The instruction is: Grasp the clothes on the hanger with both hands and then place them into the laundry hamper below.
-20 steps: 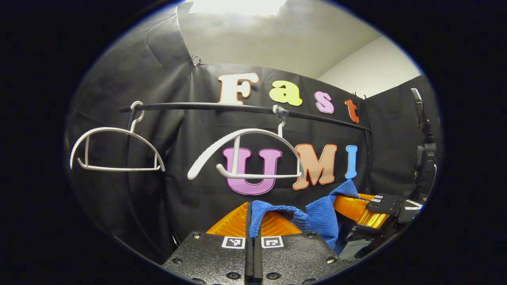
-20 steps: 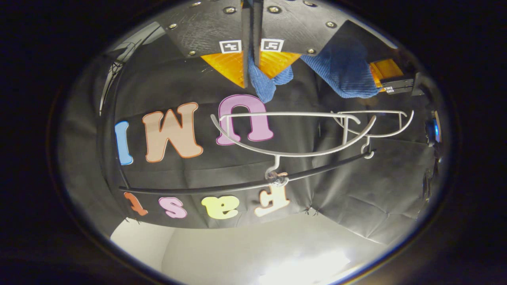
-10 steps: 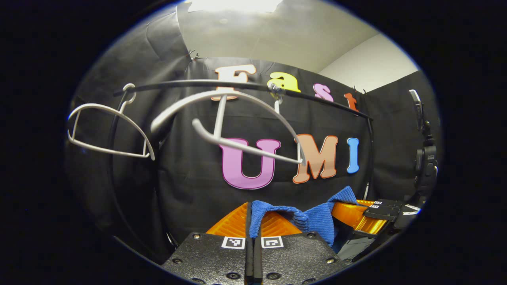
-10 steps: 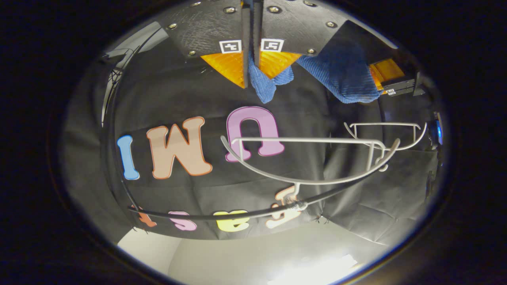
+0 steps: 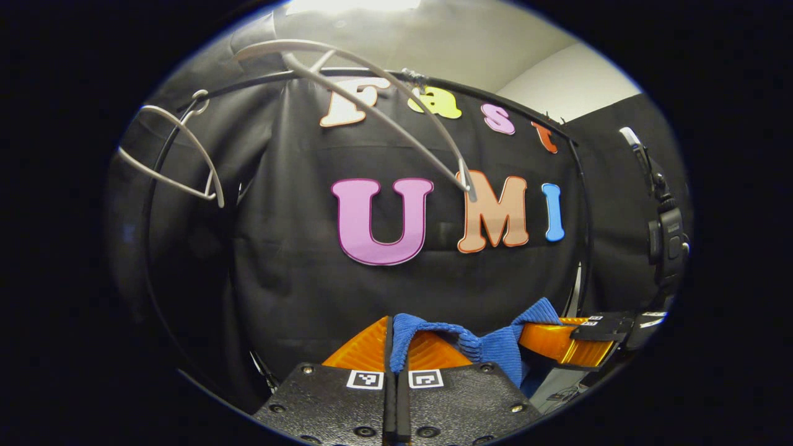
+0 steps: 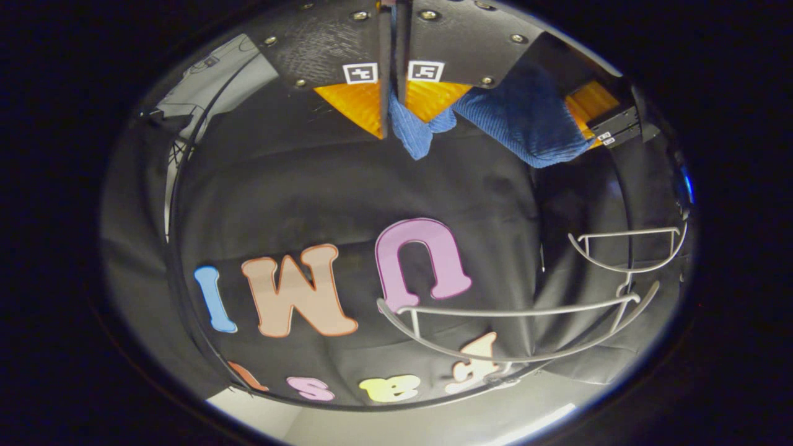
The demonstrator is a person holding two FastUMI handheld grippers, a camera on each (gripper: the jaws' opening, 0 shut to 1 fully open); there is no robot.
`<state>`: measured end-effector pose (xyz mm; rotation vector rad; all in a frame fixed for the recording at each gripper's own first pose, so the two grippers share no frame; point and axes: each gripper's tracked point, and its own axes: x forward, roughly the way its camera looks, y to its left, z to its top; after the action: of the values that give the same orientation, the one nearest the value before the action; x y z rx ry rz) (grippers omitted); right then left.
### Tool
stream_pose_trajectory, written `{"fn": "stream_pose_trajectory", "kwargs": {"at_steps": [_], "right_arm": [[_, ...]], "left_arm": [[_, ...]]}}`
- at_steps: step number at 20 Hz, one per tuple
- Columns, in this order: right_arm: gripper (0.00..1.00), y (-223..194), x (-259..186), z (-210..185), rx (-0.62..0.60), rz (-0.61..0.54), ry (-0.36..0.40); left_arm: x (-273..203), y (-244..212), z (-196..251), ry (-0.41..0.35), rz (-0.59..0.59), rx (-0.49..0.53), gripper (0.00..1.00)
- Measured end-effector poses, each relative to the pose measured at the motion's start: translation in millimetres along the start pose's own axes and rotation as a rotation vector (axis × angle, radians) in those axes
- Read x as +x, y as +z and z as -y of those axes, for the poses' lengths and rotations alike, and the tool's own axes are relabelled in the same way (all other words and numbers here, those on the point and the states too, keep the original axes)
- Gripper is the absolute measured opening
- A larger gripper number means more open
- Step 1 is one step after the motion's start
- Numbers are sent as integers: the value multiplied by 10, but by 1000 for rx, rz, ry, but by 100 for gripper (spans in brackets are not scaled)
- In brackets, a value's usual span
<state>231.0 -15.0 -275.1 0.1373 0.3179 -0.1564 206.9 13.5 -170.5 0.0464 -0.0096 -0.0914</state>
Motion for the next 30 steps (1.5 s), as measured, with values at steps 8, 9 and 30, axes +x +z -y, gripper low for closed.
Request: {"fn": "stream_pose_trajectory", "kwargs": {"at_steps": [8,9,30], "right_arm": [[0,-639,169,200,47,-75,-21],[4,-745,186,210,51,-85,-22],[100,-2029,156,415,-92,-256,-140]], "left_arm": [[101,-707,-58,-13,-85,-38,2],[112,-829,-74,-11,-105,-40,2],[24,-2493,-537,72,-436,-37,91]]}}
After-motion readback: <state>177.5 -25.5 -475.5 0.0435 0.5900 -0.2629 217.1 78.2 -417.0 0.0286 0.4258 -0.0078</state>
